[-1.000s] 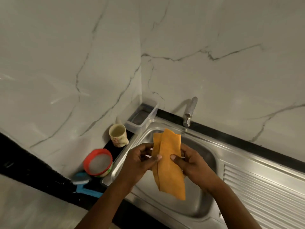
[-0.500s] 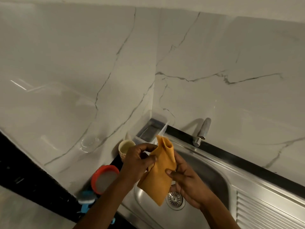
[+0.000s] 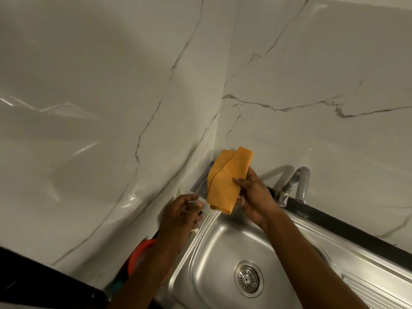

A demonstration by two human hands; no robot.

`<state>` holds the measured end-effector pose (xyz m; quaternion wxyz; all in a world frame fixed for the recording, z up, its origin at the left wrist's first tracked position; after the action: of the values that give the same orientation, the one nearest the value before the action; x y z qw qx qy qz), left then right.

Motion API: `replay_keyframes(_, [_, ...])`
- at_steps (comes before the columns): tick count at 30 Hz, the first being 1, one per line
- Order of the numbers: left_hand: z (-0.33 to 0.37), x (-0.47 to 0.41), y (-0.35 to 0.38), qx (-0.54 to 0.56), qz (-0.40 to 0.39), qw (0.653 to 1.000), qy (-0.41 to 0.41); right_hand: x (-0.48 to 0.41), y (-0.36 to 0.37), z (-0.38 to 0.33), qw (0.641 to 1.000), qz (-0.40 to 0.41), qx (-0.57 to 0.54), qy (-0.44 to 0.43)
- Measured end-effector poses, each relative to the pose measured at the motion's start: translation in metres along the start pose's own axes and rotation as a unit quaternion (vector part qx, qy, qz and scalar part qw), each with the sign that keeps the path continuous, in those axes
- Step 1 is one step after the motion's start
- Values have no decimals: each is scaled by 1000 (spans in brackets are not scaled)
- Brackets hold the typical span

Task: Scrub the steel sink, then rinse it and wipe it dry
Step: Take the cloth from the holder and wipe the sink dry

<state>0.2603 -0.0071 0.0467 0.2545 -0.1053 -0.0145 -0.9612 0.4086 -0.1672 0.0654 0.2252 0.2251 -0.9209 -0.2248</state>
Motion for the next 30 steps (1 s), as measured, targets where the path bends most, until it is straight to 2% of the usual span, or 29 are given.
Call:
replay_keyframes(8, [-20, -10, -6, -54, 1, 999, 7, -92, 12, 13, 994, 82, 67, 20])
replay_keyframes(13, [-30, -6, -14, -47, 0, 999, -14, -125, 18, 40, 988, 107, 92, 67])
replay_keyframes(23, [-38, -3, -24, -62, -31, 997, -31, -156, -6, 86, 942, 251, 137, 176])
replay_keyframes(30, [-38, 6, -19, -37, -52, 998, -13, -158, -8, 78, 931, 276, 178, 161])
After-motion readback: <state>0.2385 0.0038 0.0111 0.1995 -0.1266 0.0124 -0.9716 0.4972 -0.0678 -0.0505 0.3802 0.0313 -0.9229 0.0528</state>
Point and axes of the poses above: each hand's wrist, its own x-axis away from the middle knuckle, its own y-axis out of the palm, z = x × y, the point moved 8 cm from there along -x, towards the middle knuckle, and after that the axes turned 6 degrees about -x, right-handed, at the moved point
